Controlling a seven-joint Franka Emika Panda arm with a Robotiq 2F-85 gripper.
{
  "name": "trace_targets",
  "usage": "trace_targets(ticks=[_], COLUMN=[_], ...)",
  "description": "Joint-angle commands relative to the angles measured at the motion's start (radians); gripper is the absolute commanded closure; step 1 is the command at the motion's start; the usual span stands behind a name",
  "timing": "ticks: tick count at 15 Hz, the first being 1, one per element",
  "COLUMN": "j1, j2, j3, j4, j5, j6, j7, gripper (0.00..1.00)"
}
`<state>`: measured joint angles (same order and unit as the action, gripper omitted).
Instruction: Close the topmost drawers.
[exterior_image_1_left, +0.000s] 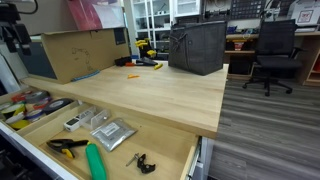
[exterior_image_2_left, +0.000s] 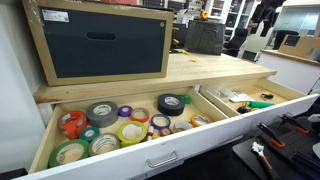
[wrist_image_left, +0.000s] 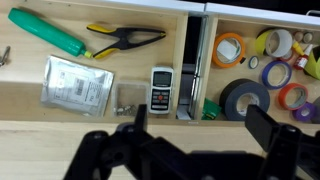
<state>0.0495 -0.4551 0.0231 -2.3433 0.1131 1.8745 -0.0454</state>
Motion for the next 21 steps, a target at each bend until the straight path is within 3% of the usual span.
trace_targets(ticks=[1, 7, 14, 21], j1=[0.036, 0.141, 0.259, 0.302], j2=[-0.088, -0.098, -0.025, 0.156], j3=[0.059, 0.174, 0.278, 0.361], j4=[-0.158, -0.328, -0.457, -0.446], j5=[0.023, 0.054, 0.092, 0.075], j6=[0.139, 0.319, 0.487, 0.610], j7=[0.056, 0.140, 0.229, 0.318], gripper=[0.00, 0.00, 0.00, 0.00])
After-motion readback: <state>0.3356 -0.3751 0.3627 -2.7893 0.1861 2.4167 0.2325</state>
